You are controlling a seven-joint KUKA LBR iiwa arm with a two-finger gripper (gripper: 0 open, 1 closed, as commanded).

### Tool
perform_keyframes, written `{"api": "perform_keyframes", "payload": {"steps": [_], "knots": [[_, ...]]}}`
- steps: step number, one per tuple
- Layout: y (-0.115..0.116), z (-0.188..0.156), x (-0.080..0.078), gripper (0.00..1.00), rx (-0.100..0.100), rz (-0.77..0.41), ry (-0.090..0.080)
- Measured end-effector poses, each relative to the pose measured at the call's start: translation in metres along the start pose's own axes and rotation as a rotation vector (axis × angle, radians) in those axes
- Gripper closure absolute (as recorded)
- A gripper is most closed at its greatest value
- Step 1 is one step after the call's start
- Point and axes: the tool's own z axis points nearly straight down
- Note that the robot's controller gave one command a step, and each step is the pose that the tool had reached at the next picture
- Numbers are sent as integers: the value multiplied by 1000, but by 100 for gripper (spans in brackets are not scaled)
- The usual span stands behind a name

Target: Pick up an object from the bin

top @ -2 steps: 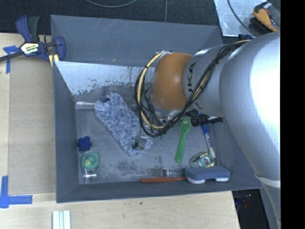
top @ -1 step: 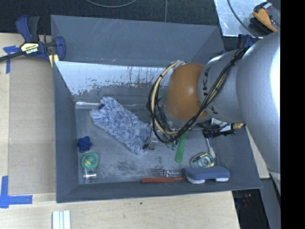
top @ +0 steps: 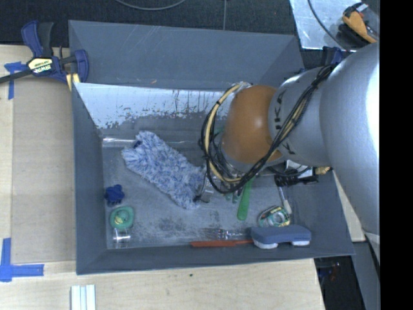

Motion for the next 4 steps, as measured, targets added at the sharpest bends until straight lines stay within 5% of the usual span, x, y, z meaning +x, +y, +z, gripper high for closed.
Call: {"api": "perform_keyframes", "payload": {"steps": [2, 4], "knots": [[0, -3, 0, 100, 0, -1, -2], [-1, -69, 0, 100, 3, -3, 5]]}}
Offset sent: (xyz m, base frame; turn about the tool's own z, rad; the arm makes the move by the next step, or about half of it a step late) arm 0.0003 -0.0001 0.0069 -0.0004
